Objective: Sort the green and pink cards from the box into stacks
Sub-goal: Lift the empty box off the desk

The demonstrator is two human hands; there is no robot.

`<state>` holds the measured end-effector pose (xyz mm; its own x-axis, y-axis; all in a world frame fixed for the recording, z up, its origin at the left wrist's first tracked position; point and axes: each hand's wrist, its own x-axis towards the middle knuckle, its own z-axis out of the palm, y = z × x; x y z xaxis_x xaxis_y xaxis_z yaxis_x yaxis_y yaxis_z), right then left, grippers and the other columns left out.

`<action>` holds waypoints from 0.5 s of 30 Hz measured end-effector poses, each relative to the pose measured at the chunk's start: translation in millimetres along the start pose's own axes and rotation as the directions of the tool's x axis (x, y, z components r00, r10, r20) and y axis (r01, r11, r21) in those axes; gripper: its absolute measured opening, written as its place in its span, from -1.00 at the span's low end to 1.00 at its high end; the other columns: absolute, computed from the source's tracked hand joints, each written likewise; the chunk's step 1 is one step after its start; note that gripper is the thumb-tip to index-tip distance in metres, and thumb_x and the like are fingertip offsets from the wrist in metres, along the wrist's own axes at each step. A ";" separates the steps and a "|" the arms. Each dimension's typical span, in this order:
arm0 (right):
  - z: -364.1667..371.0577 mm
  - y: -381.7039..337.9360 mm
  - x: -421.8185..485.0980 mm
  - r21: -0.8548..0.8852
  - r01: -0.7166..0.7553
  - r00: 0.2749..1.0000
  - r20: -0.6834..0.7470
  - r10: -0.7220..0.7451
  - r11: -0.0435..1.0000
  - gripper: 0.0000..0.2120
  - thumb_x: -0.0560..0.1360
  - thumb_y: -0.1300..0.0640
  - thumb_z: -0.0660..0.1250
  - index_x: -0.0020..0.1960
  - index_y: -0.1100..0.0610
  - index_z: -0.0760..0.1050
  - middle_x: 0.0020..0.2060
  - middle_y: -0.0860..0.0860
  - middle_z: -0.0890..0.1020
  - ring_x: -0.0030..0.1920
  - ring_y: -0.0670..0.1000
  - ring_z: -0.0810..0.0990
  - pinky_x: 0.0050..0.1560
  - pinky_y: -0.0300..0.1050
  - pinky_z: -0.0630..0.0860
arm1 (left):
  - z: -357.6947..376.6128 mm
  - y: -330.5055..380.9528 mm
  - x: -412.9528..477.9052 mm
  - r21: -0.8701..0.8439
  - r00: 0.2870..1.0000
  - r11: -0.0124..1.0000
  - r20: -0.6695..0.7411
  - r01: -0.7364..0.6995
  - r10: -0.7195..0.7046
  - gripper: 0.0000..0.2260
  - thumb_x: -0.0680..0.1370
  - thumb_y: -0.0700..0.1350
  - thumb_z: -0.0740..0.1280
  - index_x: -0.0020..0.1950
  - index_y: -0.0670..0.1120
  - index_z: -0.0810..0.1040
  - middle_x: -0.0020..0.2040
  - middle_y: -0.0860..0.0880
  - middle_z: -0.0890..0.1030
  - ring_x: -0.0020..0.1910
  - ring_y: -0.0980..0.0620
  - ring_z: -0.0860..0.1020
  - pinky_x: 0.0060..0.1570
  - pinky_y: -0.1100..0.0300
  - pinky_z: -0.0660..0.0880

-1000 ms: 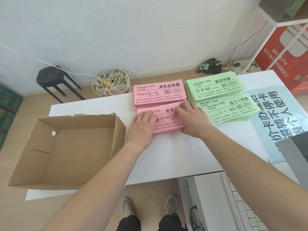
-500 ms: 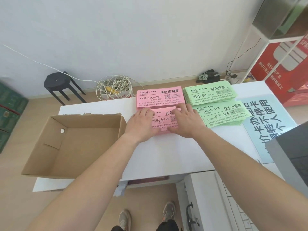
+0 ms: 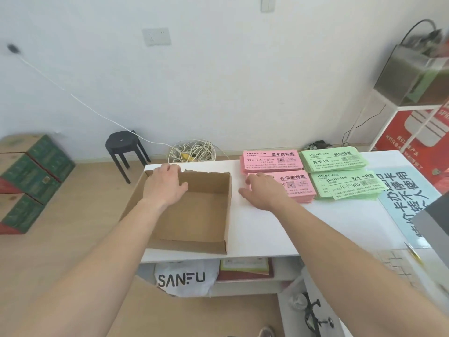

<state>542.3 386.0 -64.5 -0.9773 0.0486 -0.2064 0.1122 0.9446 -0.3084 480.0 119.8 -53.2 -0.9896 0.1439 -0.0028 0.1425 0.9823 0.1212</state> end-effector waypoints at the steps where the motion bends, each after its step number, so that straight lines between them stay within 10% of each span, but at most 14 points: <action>1: 7.6 -12.1 -2.8 0.016 -0.024 1.000 -0.002 0.024 1.000 -0.49 0.62 -0.16 0.16 0.42 0.15 0.40 0.33 0.13 0.49 0.33 0.20 0.46 0.22 0.12 0.45 | 2.7 -19.1 -2.9 0.017 0.999 0.999 0.004 0.044 -0.044 -0.48 0.57 0.10 0.31 0.47 -0.09 0.36 0.43 -0.14 0.40 0.41 -0.18 0.35 0.33 -0.06 0.37; 7: 61.8 -78.1 -17.7 0.240 -0.281 0.960 0.075 0.271 0.929 -0.53 0.64 -0.15 0.11 0.27 0.23 0.40 0.16 0.15 0.60 0.15 0.22 0.58 0.01 0.03 0.48 | 31.9 -114.7 -18.8 -0.091 0.940 0.942 0.144 0.324 -0.309 -0.32 0.56 0.08 0.34 0.54 -0.18 0.13 0.46 -0.26 0.33 0.41 -0.33 0.33 0.34 -0.14 0.33; 15: 102.4 -104.6 -26.8 0.288 -0.482 0.872 0.070 0.484 0.828 -0.69 0.53 0.27 0.16 0.26 0.24 0.38 0.16 0.22 0.57 0.12 0.28 0.56 0.01 0.02 0.48 | 67.1 -163.4 -46.5 -0.284 0.937 0.898 0.196 0.337 -0.290 -0.75 0.56 -0.19 0.22 0.24 -0.09 0.40 0.02 -0.14 0.62 0.00 -0.23 0.57 -0.13 0.02 0.47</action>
<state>575.2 252.7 -121.9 -0.7857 0.4764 -0.3946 0.6156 0.6650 -0.4229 504.1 -39.4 -139.5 -0.9644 -0.1265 -0.2323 -0.2114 0.8965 0.3894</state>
